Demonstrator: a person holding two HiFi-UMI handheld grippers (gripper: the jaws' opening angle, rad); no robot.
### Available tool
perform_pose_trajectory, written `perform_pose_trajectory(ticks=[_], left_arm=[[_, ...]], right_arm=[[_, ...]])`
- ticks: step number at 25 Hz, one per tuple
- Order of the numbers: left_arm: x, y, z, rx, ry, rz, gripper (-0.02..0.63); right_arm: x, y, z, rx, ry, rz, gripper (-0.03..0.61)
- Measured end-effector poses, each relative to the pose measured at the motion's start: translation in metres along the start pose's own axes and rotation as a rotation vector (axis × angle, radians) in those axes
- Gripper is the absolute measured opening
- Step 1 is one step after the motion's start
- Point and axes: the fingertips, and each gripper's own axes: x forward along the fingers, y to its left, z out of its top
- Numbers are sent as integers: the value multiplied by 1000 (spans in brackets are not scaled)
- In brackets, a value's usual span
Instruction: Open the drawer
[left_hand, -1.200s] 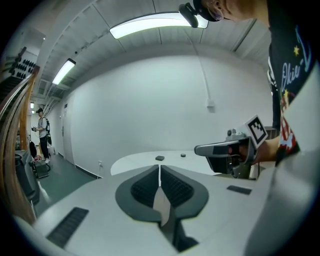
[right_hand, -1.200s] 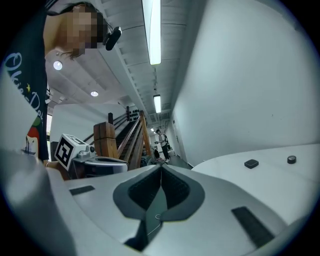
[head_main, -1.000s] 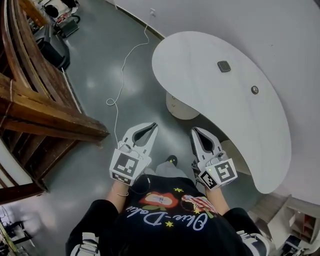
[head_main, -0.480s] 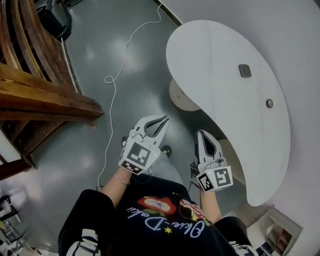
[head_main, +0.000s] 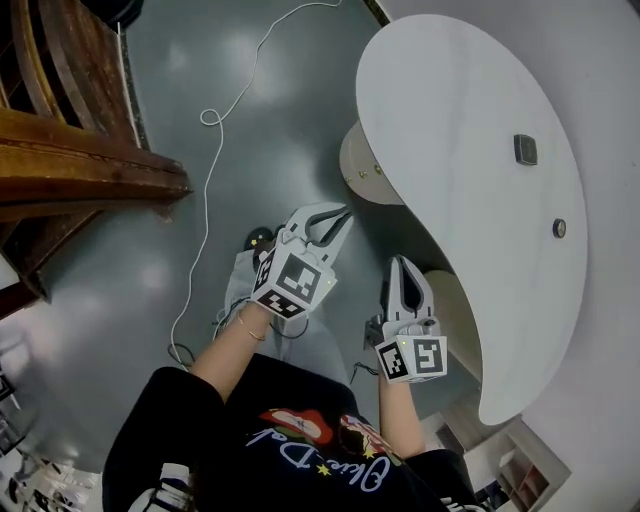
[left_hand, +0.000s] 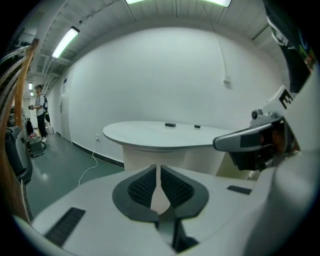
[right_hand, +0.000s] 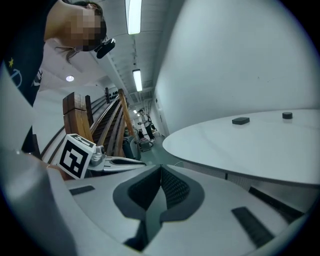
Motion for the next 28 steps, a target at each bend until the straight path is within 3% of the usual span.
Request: perform_pose_trajectory(ticks=[8, 15, 21, 28], left_arm=[[71, 24, -46, -107, 20, -4, 17], [125, 39, -65, -92, 57, -21, 84], [164, 46, -81, -106, 92, -37, 91], [198, 40, -94, -109, 135, -91, 135]], right_arm=[[18, -6, -31, -14, 32, 51, 2], [32, -13, -46, 5, 49, 44, 2], [36, -12, -46, -21, 54, 92, 2], [36, -23, -49, 0, 65, 60, 2]])
